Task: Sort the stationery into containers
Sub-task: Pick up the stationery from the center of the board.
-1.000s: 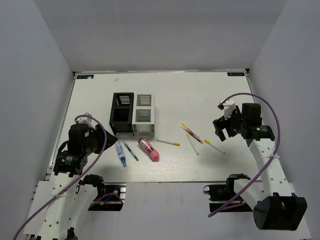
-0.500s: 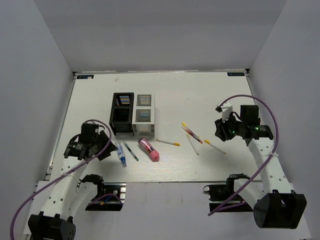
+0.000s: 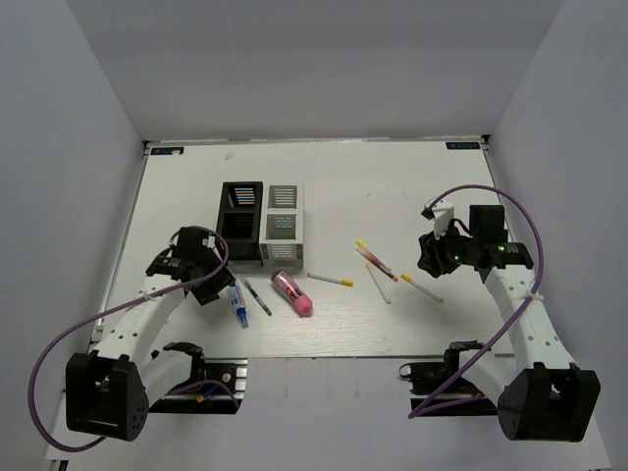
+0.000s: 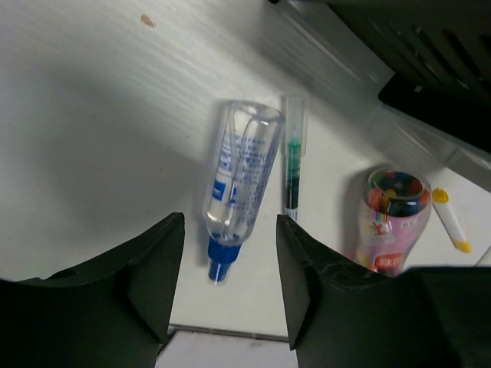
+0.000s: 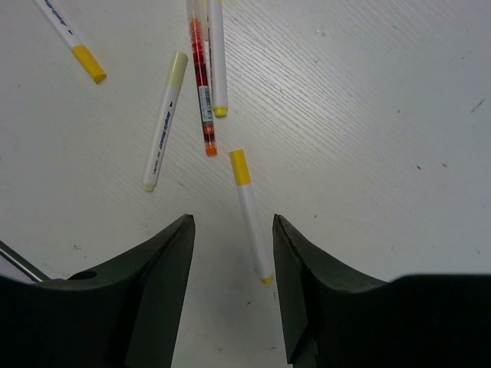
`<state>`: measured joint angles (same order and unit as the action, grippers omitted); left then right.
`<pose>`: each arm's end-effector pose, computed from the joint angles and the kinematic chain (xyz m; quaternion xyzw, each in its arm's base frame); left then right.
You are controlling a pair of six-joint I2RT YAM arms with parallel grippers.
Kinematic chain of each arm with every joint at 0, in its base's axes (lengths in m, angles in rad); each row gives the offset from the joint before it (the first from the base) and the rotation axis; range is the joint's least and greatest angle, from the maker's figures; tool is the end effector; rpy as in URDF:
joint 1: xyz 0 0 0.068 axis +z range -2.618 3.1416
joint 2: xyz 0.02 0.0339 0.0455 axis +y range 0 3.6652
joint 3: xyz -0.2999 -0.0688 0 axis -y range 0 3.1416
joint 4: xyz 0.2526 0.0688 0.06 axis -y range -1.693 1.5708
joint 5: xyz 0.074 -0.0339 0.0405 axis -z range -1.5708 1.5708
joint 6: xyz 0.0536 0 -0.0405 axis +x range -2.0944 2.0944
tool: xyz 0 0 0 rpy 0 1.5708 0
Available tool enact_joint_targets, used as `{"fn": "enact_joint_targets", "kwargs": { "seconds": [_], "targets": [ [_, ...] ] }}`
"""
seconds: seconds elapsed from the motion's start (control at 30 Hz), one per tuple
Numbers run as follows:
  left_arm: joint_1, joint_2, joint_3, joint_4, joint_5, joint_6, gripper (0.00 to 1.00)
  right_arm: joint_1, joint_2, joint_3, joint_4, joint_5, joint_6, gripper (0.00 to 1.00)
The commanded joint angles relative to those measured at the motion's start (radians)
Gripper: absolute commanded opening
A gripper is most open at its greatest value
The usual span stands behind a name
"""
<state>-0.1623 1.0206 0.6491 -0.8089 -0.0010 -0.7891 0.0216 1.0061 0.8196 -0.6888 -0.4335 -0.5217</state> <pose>0.1667 -0.0272 0.2154 -0.3025 0.9332 -0.0884 0.1726 0.1969 0.0268 0.2848 -0.3170 0.8648 0.1135 0.3725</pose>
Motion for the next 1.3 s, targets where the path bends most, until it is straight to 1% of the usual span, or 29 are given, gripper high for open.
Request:
{"fn": "enact_joint_targets", "kwargs": {
  "seconds": [0.0, 0.13, 0.3, 0.33, 0.4, 0.47, 0.57, 0.7, 0.8, 0.83, 0.87, 0.93, 1.07, 1.2, 1.27],
  "targets": [
    [-0.016, 0.012, -0.028, 0.095, -0.063, -0.015, 0.62, 0.0, 0.002, -0.007, 0.037, -0.025, 0.019, 0.52],
    [-0.036, 0.012, -0.068, 0.149, -0.119, -0.015, 0.63, 0.0, 0.008, -0.002, 0.038, -0.022, 0.019, 0.52],
    [-0.048, -0.039, -0.144, 0.249, -0.119, -0.024, 0.63, 0.0, 0.02, 0.003, 0.037, -0.014, 0.02, 0.52],
    [-0.058, -0.048, -0.144, 0.261, -0.119, -0.024, 0.63, 0.0, 0.023, 0.007, 0.037, -0.013, 0.017, 0.53],
    [-0.071, -0.031, -0.167, 0.296, -0.108, -0.024, 0.63, 0.001, 0.032, 0.01, 0.035, -0.013, 0.017, 0.53],
    [-0.082, 0.007, -0.167, 0.315, -0.108, -0.024, 0.64, 0.0, 0.043, 0.013, 0.034, -0.016, 0.019, 0.53],
    [-0.106, 0.018, -0.158, 0.342, -0.108, -0.024, 0.64, 0.001, 0.052, 0.023, 0.028, -0.022, 0.023, 0.53],
    [-0.128, 0.032, -0.149, 0.315, -0.171, -0.042, 0.65, 0.001, 0.054, 0.026, 0.028, -0.024, 0.023, 0.53],
    [-0.14, 0.032, -0.161, 0.304, -0.218, -0.087, 0.61, -0.002, 0.054, 0.026, 0.026, -0.016, 0.023, 0.53],
    [-0.151, 0.004, -0.173, 0.304, -0.218, -0.097, 0.57, -0.002, 0.052, 0.023, 0.025, -0.014, 0.022, 0.53],
    [-0.151, -0.005, -0.187, 0.313, -0.232, -0.098, 0.56, -0.002, 0.054, 0.027, 0.025, -0.008, 0.02, 0.53],
    [-0.16, -0.005, -0.196, 0.313, -0.243, -0.11, 0.56, -0.002, 0.052, 0.026, 0.025, -0.007, 0.019, 0.53],
    [-0.169, 0.042, -0.197, 0.283, -0.252, -0.137, 0.56, -0.002, 0.058, 0.03, 0.026, -0.01, 0.022, 0.53],
    [-0.19, 0.096, -0.197, 0.283, -0.252, -0.162, 0.59, -0.002, 0.065, 0.044, 0.029, -0.011, 0.026, 0.53],
    [-0.201, 0.096, -0.197, 0.249, -0.263, -0.177, 0.59, -0.002, 0.066, 0.044, 0.025, -0.011, 0.025, 0.53]
  ]
}}
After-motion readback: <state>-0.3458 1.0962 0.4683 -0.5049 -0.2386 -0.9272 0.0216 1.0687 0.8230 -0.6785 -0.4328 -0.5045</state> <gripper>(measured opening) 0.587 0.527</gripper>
